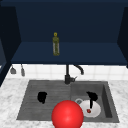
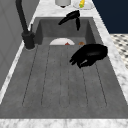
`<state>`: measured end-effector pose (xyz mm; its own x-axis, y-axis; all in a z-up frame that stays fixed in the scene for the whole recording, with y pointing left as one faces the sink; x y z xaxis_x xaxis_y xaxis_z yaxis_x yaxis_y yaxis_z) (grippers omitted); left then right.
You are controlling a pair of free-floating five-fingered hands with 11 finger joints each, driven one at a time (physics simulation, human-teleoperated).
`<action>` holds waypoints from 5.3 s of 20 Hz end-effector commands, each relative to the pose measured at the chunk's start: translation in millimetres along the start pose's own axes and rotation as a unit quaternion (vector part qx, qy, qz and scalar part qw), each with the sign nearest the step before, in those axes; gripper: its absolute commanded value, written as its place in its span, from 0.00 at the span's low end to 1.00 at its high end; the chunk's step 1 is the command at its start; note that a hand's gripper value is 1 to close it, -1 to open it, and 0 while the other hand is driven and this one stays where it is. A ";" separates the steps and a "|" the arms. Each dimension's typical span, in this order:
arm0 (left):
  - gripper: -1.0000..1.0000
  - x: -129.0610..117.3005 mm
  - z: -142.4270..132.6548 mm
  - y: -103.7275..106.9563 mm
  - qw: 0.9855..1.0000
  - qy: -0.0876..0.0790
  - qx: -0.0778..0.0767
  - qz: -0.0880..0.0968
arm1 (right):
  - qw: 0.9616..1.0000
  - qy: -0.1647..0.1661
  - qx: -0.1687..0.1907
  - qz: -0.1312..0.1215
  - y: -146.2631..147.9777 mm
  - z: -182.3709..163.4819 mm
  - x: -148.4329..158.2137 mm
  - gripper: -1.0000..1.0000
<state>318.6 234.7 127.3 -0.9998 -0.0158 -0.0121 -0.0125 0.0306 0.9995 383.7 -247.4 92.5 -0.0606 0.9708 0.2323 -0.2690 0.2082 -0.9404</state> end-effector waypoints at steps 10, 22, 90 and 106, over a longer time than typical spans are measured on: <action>0.50 0.0 0.0 0.0 1.000 0.000 0.000 0.000 | 0.999 0.034 0.031 -0.003 47.9 41.0 14.2 0.00; 0.50 0.0 0.0 0.0 1.000 0.000 0.000 0.000 | 0.994 0.013 0.110 -0.011 84.3 -1.3 -20.2 0.00; 0.50 0.0 0.0 0.0 1.000 0.000 0.000 0.000 | 0.989 0.102 0.103 -0.022 -29.7 -3.4 -16.0 1.00; 0.50 0.0 0.0 0.0 1.000 0.000 0.000 0.000 | 0.989 0.118 0.084 0.014 -121.2 123.7 -52.5 1.00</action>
<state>318.6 234.7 127.3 -0.9998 -0.0158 -0.0121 -0.0125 0.0306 0.9995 316.1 -325.7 208.3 0.1583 0.9707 0.1808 -0.4500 0.2339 -0.8618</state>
